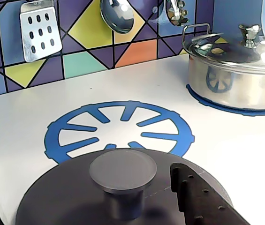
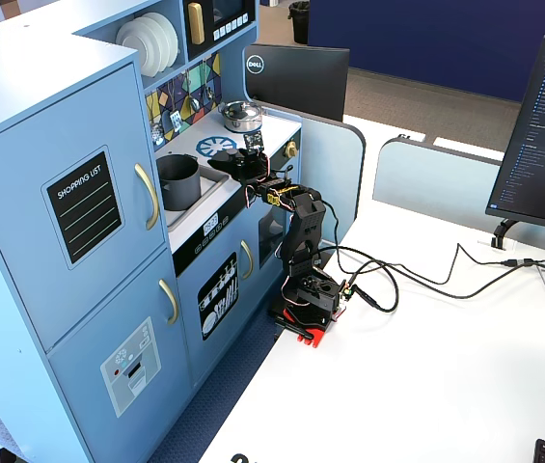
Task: Take off the lid from the gray recipient and place it on the counter
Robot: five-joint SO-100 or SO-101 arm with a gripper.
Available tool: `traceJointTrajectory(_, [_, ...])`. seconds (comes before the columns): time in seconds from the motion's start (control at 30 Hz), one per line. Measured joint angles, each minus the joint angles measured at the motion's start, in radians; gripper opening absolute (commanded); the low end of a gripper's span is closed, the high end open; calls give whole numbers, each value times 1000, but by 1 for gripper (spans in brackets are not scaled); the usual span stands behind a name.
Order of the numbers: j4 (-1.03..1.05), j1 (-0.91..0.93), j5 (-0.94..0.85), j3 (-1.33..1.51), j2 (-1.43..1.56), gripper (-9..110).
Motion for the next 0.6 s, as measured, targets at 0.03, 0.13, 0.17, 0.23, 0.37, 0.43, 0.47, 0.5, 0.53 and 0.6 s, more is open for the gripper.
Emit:
traceJointTrajectory(0.03, [0, 3, 0, 0, 3, 45])
traceJointTrajectory(0.13, [0, 15, 0, 2, 6, 45])
traceJointTrajectory(0.17, [0, 20, -2, 2, 11, 45])
traceJointTrajectory(0.23, [0, 25, -8, 2, 14, 44])
traceJointTrajectory(0.37, [0, 25, 6, 3, 41, 42])
traceJointTrajectory(0.43, [6, 25, 15, 3, 69, 40])
traceJointTrajectory(0.47, [20, 25, 21, 3, 89, 39])
traceJointTrajectory(0.5, [41, 20, 23, 3, 115, 39])
traceJointTrajectory(0.53, [63, 14, 26, 3, 143, 38])
traceJointTrajectory(0.6, [92, -3, 37, 3, 198, 33])
